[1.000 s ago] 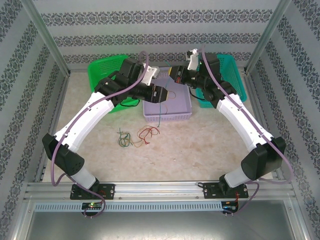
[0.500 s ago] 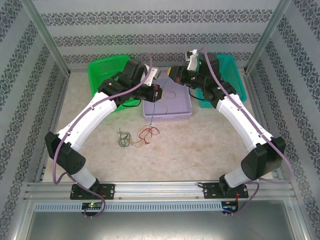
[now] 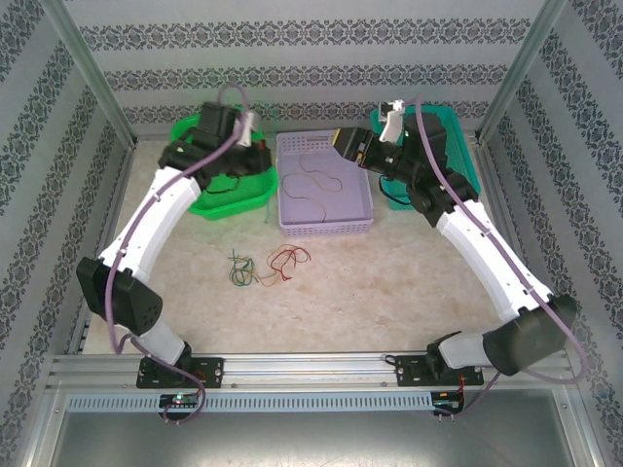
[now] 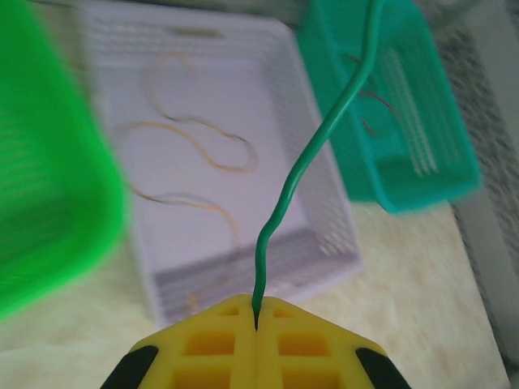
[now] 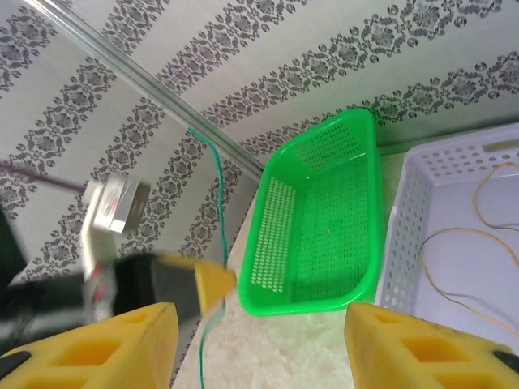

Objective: Untangle the cables

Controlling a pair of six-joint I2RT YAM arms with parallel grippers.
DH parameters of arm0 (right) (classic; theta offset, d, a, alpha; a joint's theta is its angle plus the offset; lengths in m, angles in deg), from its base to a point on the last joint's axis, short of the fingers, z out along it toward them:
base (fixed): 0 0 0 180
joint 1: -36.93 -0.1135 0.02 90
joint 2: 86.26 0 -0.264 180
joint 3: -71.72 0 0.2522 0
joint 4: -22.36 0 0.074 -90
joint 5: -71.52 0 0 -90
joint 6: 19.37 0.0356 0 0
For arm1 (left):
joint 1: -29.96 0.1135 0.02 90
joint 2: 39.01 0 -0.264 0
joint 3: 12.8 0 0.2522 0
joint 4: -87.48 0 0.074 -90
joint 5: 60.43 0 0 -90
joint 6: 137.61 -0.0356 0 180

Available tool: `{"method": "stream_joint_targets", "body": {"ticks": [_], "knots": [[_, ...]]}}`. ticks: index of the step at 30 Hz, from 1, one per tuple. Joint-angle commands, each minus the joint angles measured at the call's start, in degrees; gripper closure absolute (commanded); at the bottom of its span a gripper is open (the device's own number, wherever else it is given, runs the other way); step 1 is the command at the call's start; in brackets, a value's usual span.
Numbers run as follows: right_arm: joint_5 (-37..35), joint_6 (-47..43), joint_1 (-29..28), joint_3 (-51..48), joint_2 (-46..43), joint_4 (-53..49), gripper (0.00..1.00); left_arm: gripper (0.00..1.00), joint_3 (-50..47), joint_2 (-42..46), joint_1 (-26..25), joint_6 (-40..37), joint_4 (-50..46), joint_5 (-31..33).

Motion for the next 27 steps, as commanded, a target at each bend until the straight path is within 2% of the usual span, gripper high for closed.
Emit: {"method": "stream_joint_targets", "body": {"ticks": [1,4,7,11,15,16,17,18,19,24,27], "knots": [[-1.41,-1.2,-1.81,-3.39,-1.65,0.85,0.43,1.0,4.83,-5.19,7.24,2.31,-3.33,5.16],[-1.48,-0.76,-3.35,-4.85,-2.45,0.54,0.42,1.0,12.5,-13.44,12.39,3.38,-4.17,7.34],[-1.39,-0.4,-4.19,-5.68,-2.94,0.02,0.42,1.0,22.01,-22.56,14.77,3.07,-5.33,9.55],[-1.04,-0.44,-4.37,-5.88,-3.49,-1.16,0.42,1.0,34.67,-35.08,15.38,1.91,-8.14,12.04],[-1.61,-1.35,-4.13,-5.92,-4.19,-3.36,0.42,1.0,44.29,-44.73,15.46,3.51,-13.41,11.89],[-1.89,-1.44,-3.95,-6.16,-4.47,-3.61,0.41,0.95,45.38,-45.83,15.46,4.35,-14.71,11.49],[-2.06,-1.54,-3.76,-6.49,-4.72,-3.74,0.41,0.82,45.38,-45.93,15.38,5.35,-15.29,11.17],[-2.29,-1.53,-3.43,-6.89,-4.88,-3.81,0.41,0.65,45.03,-45.45,15.33,6.27,-15.89,11.02],[-2.34,-1.61,-3.04,-7.3,-4.94,-3.76,0.4,0.56,45.0,-44.71,14.9,6.57,-16.79,11.66],[-3.64,-3.95,-2.35,-9.21,-4.94,-4.9,0.41,0.34,40.41,-34.87,12.47,7.53,-20.84,18.5],[-4.43,-4.76,-2.93,-12.09,-4.91,-4.89,0.41,0.3,30.36,-25.75,11.27,8.86,-20.61,20.38]]}}
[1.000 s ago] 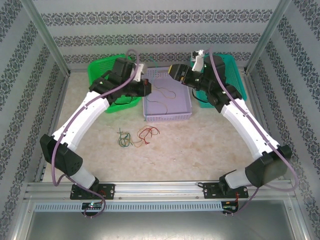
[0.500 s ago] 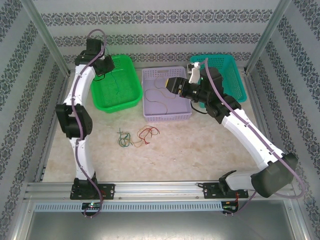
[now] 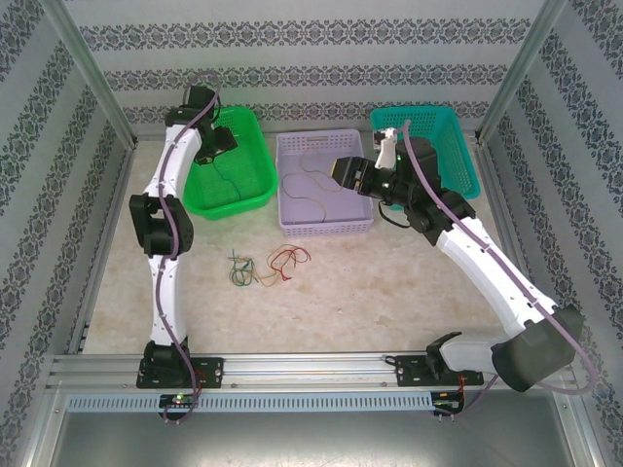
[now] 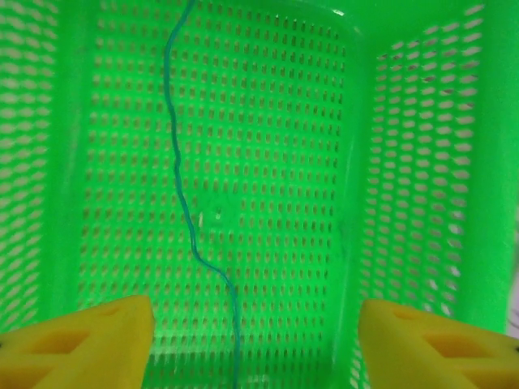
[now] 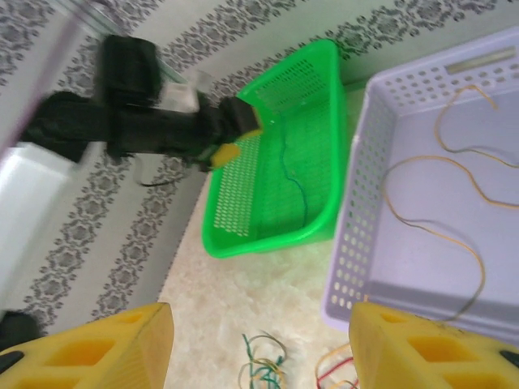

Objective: Untangle the cables

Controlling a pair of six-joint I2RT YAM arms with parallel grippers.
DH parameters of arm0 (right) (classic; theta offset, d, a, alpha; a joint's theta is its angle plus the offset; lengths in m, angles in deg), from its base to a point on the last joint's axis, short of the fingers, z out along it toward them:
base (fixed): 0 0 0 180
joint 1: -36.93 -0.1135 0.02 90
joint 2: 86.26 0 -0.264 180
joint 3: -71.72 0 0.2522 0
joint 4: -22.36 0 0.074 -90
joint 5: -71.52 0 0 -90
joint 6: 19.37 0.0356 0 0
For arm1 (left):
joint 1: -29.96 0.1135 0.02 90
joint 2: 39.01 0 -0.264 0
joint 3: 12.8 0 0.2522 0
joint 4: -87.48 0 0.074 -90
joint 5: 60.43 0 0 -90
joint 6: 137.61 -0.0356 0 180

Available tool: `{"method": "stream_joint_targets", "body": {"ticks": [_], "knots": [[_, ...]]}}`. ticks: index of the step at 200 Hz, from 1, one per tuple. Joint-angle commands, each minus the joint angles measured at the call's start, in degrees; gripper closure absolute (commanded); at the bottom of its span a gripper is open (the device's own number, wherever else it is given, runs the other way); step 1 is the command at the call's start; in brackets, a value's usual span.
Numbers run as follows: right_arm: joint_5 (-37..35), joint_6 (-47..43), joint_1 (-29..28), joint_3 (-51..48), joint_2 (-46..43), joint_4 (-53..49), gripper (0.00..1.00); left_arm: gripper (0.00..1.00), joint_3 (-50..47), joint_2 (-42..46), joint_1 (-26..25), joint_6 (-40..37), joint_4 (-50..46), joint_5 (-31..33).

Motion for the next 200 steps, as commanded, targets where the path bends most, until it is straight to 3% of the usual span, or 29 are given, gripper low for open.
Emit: {"method": "stream_joint_targets", "body": {"ticks": [1,23,44,74,88,113,135,173,200], "knots": [[-2.37,-2.64,-0.86,-3.54,-0.79,-1.2,0.41,0.3,-8.6,14.42,-2.01,3.25,-4.23,4.19],[-4.9,-4.53,-3.74,-6.38,-0.79,-1.47,0.44,0.3,-22.39,25.07,-3.59,7.14,-4.57,2.84],[-6.99,-5.02,-7.36,-10.27,-0.29,-0.95,0.48,0.32,-39.34,36.09,-7.27,13.0,-1.88,-2.46],[-7.05,-2.84,-13.51,-15.36,3.03,0.89,0.63,0.37,-64.15,49.23,-13.7,26.76,5.28,-11.23],[-6.72,-3.01,-17.46,-16.0,6.25,1.3,0.64,0.37,-71.68,52.97,-16.82,31.04,9.43,-12.51],[-7.63,-7.65,-25.36,-15.18,12.61,1.36,0.58,0.38,-77.58,53.48,-18.68,33.7,13.1,-14.1],[-13.39,-13.19,-31.49,-14.29,17.06,1.62,0.47,0.4,-78.98,51.5,-18.68,32.95,13.0,-12.58],[-18.62,-13.41,-32.84,-10.54,23.54,0.19,0.42,0.44,-79.47,47.42,-18.67,32.82,17.27,-11.45],[-20.59,-14.04,-32.84,-6.2,28.76,-2.16,0.48,0.48,-78.09,43.77,-18.66,31.38,17.19,-9.93]]}}
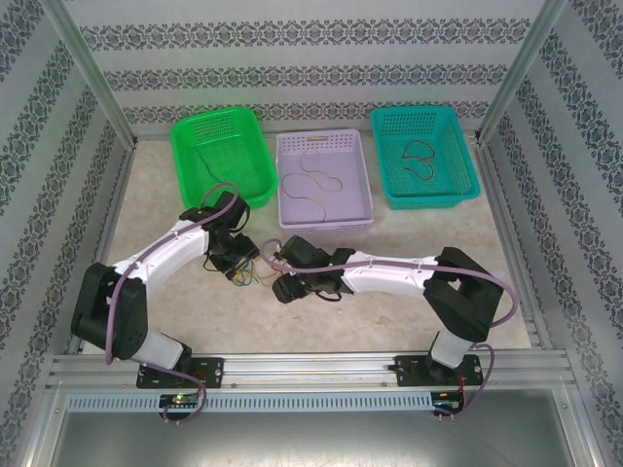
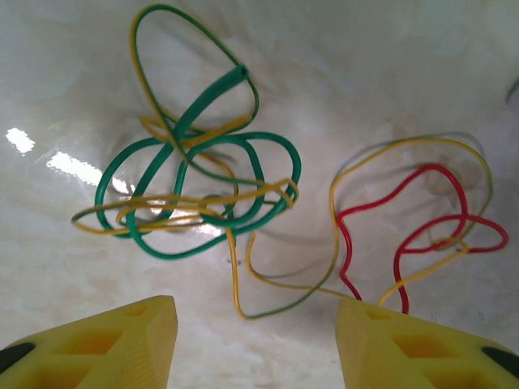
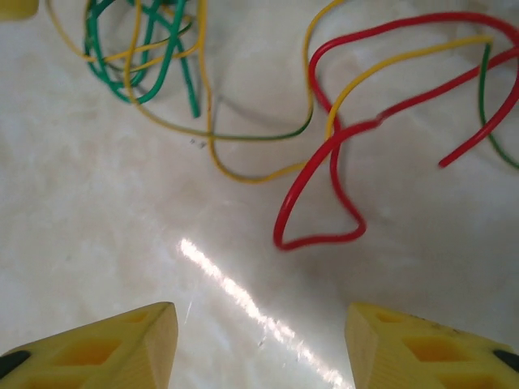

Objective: Untangle the cables

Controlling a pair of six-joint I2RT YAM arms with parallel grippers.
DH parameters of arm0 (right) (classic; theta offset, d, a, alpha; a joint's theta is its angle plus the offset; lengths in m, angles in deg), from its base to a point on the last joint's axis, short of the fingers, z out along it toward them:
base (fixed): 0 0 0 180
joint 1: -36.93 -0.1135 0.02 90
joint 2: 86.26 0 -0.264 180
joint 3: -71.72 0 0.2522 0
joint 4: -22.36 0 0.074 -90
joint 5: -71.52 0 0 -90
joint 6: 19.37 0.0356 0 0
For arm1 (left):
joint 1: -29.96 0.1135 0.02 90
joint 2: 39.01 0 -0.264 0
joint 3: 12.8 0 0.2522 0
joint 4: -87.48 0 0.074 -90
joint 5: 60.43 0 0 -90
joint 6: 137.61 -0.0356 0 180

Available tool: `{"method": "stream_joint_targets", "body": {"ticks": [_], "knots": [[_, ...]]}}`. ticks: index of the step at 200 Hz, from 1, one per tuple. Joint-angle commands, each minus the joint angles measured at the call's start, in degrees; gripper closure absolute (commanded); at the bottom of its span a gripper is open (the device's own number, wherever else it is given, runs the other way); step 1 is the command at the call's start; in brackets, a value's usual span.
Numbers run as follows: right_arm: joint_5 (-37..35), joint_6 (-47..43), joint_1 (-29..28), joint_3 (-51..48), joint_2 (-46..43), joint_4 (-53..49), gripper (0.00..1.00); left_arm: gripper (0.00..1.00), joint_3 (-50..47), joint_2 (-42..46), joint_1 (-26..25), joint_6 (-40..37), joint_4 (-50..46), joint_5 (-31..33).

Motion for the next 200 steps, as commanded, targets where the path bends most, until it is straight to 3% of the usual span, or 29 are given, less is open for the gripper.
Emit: {"method": "stream_joint_targets", "body": {"ticks": [1,23,38,49,78,111,147,200], "knots": [[-5.07,-1.98,0.38,4.65,3.92,-1.99,0.48,0.48,1.06,-2.82,-0.33,-0.34,1.87,2.25],[-5.57,-2.38,0.47,6.24,6.49,-1.47,0.55,0.51,1.35,-4.32,-0.34,-0.63,2.42,2.83],[-5.2,-2.23,0.47,7.37,7.54,-2.37,0.7,0.55,1.04,-5.52,-0.34,-0.68,3.18,3.51],[-5.59,-1.94,0.52,7.03,6.69,-2.99,0.82,0.61,0.89,-6.71,-0.43,-1.17,3.18,5.15],[-3.58,-1.33,2.47,2.66,-0.51,-5.5,1.0,0.8,-1.37,-9.48,-0.43,-1.36,4.42,9.83],[3.77,-0.67,8.78,-4.96,-12.78,-11.54,1.0,1.0,-3.44,-13.24,-0.43,-1.13,6.64,13.25],[10.21,1.22,18.95,-10.2,-24.82,-19.19,1.0,1.0,-3.02,-15.6,-0.43,-0.55,7.53,14.09],[5.36,4.17,34.47,-10.38,-37.22,-31.18,1.0,1.0,-1.89,-15.65,-0.38,-0.25,6.45,15.36]]}}
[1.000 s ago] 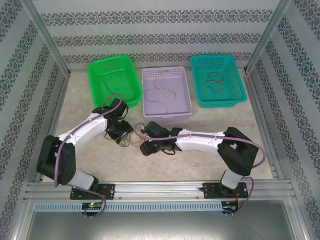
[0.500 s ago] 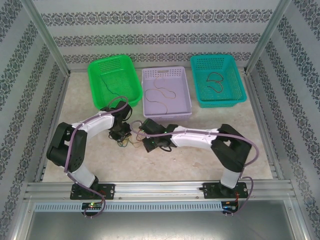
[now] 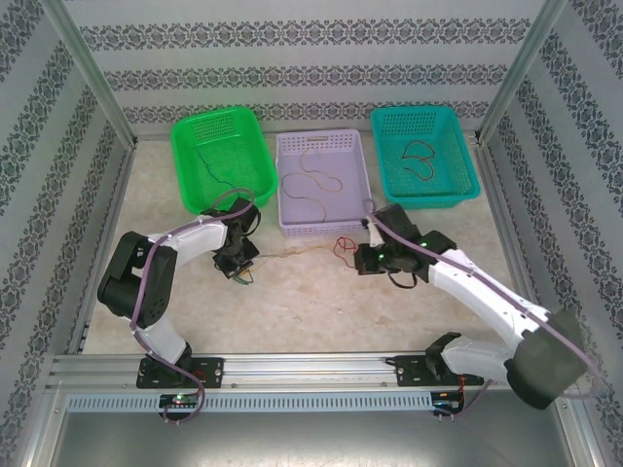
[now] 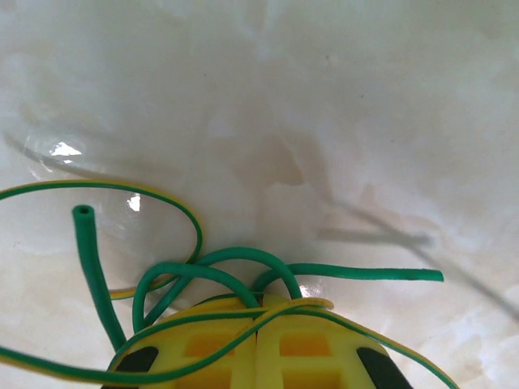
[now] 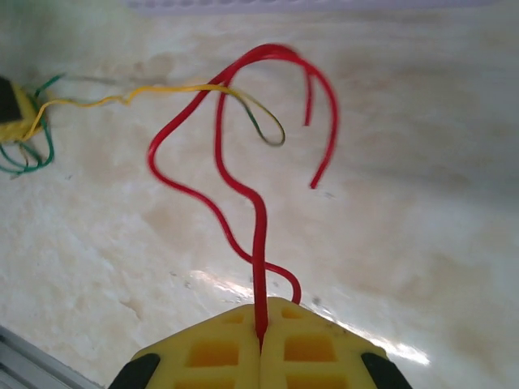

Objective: Untangle the cables

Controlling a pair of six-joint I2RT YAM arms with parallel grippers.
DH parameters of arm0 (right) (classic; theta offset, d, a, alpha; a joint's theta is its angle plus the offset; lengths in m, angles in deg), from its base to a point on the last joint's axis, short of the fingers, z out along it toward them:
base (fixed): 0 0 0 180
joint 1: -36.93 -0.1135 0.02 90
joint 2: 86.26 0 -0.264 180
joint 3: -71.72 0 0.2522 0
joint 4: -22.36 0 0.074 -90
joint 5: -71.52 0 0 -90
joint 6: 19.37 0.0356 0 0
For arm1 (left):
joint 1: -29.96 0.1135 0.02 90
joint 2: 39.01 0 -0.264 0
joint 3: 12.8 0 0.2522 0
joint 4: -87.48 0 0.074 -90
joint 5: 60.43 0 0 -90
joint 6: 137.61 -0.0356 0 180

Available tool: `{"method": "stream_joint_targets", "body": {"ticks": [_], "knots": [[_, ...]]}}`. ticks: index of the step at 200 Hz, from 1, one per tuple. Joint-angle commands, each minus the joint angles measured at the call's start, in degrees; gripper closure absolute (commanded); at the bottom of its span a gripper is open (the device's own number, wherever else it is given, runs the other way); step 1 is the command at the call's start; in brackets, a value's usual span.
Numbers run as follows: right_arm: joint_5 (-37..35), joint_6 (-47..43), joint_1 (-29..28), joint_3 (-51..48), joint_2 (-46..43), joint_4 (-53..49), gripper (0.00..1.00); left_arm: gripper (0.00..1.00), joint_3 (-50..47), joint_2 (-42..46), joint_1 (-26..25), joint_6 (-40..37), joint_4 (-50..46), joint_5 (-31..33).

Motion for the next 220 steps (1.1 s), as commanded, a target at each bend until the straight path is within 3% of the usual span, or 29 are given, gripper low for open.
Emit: {"method": "stream_joint_targets", "body": {"ticks": [1,61,84,143,193,220], "knots": [[-2.8,2.36,6.07,0.0,-4.65,-8.89,1.0,1.0,-1.92,-3.69,-0.03,0.82,1.0,5.29],[-9.47,4.74,18.73,3.12,-12.67,-14.2,1.0,1.0,-2.92,-3.14,-0.06,1.28,1.34,5.58],[-13.72,5.28,20.03,4.62,-14.78,-14.47,1.0,1.0,-2.53,-3.15,-0.06,1.02,1.35,5.62],[-14.68,1.94,20.31,5.49,-20.1,-4.35,1.0,1.0,0.18,-3.14,-0.5,-0.63,-0.27,5.77],[-26.71,-3.01,23.14,12.77,-20.9,0.38,1.0,1.0,-0.7,-3.23,-0.5,-0.84,-0.49,6.38],[-29.44,-5.85,24.5,17.14,-19.59,7.52,1.0,1.0,-0.76,-3.49,-0.5,-1.26,-0.5,6.66]]}}
